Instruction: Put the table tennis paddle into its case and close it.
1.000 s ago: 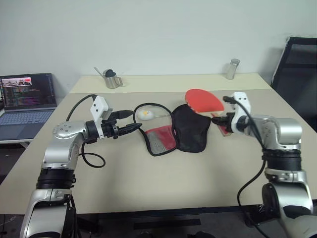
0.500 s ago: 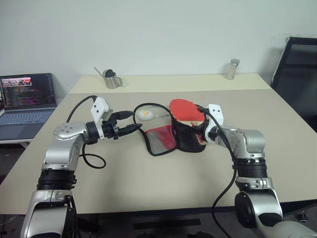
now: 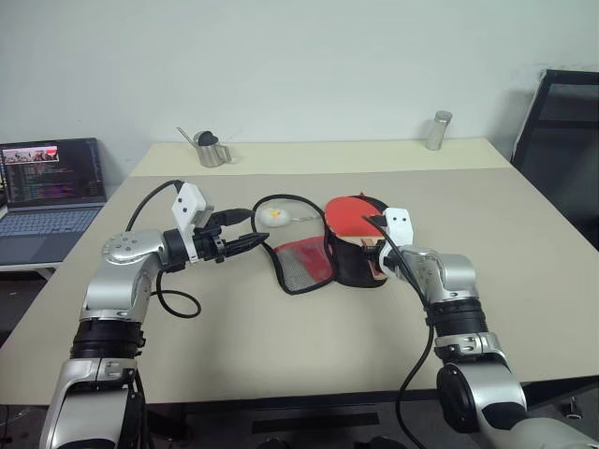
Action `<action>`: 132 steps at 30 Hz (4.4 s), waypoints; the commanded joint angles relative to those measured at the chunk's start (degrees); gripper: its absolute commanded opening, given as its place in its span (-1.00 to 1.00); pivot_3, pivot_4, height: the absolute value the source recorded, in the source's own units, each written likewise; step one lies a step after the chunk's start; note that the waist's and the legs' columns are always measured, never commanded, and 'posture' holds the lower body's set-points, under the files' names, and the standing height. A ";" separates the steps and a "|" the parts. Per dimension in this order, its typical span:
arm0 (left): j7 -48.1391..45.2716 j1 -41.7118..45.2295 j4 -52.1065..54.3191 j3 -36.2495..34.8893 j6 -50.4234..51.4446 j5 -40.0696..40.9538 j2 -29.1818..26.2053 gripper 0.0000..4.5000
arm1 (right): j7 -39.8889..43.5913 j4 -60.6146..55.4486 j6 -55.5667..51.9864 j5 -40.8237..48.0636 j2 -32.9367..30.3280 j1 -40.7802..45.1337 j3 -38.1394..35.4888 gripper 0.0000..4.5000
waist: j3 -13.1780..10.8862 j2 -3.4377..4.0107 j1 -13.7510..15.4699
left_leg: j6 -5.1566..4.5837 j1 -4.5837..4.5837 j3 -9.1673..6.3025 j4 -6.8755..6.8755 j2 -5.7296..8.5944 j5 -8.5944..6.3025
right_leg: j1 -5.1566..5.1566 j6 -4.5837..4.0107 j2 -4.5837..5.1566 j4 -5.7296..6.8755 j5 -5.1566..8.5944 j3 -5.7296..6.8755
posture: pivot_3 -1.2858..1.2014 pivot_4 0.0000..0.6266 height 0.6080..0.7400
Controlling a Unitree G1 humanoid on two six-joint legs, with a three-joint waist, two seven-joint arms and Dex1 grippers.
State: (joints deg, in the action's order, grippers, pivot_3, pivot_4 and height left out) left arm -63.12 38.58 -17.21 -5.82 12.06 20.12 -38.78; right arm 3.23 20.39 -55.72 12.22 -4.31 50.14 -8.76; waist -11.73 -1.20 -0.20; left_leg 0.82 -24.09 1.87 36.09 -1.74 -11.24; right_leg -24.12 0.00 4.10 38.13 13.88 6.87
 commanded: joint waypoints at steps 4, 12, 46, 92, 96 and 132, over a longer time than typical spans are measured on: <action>0.40 0.04 2.95 -0.95 -0.59 0.70 -0.24 0.41 | -3.17 0.98 4.53 -1.37 0.17 2.16 -0.47 -0.50 | 0.00 0.00 0.03 | 0.00 0.00 0.00 0.00 0.00 0.00 | 0.00 -0.01 0.00 0.00 -0.01 0.00 | 0.03 -0.52 1.00; 0.45 0.33 2.45 -0.83 -0.96 0.48 -0.03 0.41 | -4.28 -0.52 4.64 -2.52 0.21 0.57 0.84 -0.50 | 0.00 0.00 0.10 | 0.00 0.00 -0.02 0.01 0.00 0.00 | 0.01 -0.02 0.00 -0.01 -0.01 0.01 | 0.03 -0.52 1.00; 0.65 -1.35 3.46 -1.64 -0.93 0.79 -0.61 0.41 | 9.56 -30.99 -12.79 9.11 -5.48 -8.24 2.46 0.99 | 0.01 -0.01 0.05 | 0.00 0.00 -0.05 -0.01 -0.01 0.00 | 0.02 -0.01 -0.01 -0.04 -0.01 0.01 | 0.03 -0.52 1.00; 0.47 -2.11 4.33 -1.66 -0.24 0.95 -0.84 0.41 | 28.18 -33.02 9.13 3.96 -27.61 -22.43 16.24 -0.98 | 0.02 -0.08 0.12 | 0.00 0.03 0.00 0.01 0.04 -0.01 | 0.03 0.01 -0.05 -0.07 0.00 0.03 | 0.03 -0.52 1.00; 0.47 -2.15 4.35 -1.57 -0.23 0.82 -0.92 0.41 | 27.83 -31.24 12.80 0.58 -26.48 -22.17 19.39 -0.98 | 0.02 -0.08 0.13 | 0.00 0.04 -0.02 0.02 0.03 -0.01 | 0.03 0.01 -0.06 -0.07 0.00 0.04 | 0.03 -0.52 1.00; 14.80 12.56 -40.77 3.85 -13.22 -17.38 4.62 0.41 | 38.33 -44.54 0.62 16.40 -34.56 -10.03 9.63 -0.98 | 0.05 -0.43 0.62 | 0.00 0.03 -0.02 0.06 0.05 -0.01 | 0.06 0.03 0.01 -0.05 -0.02 0.13 | 0.03 -0.52 1.00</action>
State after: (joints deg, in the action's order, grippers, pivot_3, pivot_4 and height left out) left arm -48.19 48.84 -55.75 -2.42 0.46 3.29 -34.65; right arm 42.00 -22.38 -55.98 28.30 -38.72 39.06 1.44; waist -11.68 -1.63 0.42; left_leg 0.82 -24.07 1.87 36.16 -1.67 -11.25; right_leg -24.06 0.04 4.11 38.08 13.85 7.02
